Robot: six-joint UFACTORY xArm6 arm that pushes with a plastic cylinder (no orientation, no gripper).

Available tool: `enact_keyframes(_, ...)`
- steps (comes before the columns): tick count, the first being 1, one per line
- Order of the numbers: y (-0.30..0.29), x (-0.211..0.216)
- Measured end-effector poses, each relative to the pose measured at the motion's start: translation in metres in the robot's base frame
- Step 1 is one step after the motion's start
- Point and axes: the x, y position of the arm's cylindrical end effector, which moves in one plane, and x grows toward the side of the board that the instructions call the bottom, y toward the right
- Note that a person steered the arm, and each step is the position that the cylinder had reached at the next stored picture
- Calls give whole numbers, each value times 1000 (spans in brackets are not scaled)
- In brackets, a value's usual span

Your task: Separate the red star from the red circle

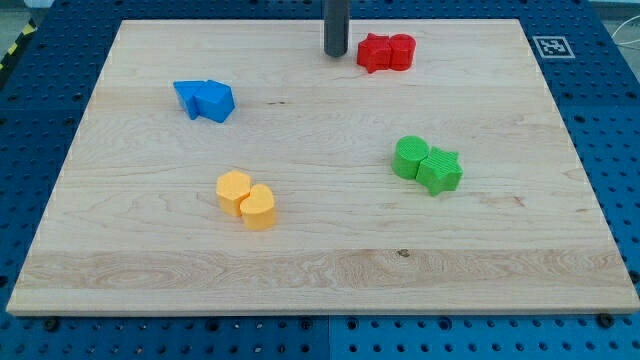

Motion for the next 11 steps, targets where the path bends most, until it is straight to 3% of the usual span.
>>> enact_keyframes(2,0,39)
enact_keyframes(4,73,42)
enact_keyframes(7,90,17)
enact_keyframes(10,74,-8)
enact_keyframes(11,45,-8)
